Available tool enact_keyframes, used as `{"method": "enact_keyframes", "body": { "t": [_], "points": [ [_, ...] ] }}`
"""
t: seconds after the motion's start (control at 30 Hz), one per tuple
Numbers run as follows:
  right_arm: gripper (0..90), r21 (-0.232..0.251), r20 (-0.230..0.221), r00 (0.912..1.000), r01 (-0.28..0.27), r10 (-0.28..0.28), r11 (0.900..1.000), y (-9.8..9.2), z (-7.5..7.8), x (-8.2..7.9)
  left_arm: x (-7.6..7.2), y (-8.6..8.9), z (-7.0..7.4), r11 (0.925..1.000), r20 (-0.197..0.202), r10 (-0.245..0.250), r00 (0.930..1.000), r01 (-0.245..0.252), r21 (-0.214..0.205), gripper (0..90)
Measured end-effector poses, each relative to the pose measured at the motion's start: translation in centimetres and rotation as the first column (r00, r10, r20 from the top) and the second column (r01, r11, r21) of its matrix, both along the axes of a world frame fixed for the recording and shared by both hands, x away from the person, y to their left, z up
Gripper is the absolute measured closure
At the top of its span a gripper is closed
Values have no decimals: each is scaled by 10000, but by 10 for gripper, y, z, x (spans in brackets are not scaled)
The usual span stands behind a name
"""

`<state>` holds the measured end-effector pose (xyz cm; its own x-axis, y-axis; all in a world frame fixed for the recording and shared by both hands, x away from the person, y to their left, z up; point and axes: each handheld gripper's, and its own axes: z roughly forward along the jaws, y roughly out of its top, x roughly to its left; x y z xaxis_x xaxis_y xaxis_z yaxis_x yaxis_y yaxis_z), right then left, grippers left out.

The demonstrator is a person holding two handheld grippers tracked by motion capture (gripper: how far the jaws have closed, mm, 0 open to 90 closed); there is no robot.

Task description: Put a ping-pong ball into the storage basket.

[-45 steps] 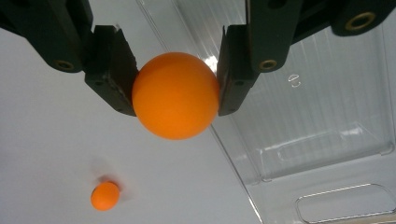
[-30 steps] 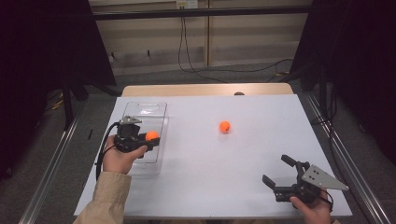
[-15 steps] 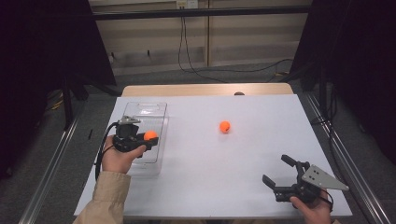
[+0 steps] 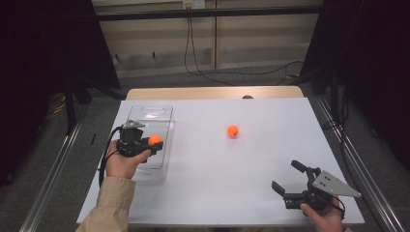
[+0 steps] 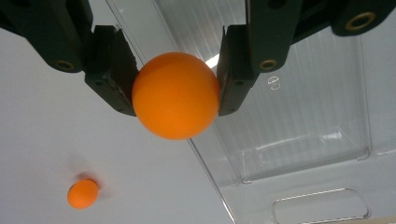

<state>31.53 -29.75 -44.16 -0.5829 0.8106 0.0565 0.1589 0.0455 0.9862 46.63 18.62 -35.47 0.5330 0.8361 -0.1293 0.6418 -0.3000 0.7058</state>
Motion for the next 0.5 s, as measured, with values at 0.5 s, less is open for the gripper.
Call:
{"method": "enact_keyframes", "body": {
  "t": [0.5],
  "points": [
    [6, -19, -15, 10000, 19, -19, 10000, 0, 0, 0, 2, 0, -2, 9997, 49, 233, 9997, -233, 10, 510]
  ]
}}
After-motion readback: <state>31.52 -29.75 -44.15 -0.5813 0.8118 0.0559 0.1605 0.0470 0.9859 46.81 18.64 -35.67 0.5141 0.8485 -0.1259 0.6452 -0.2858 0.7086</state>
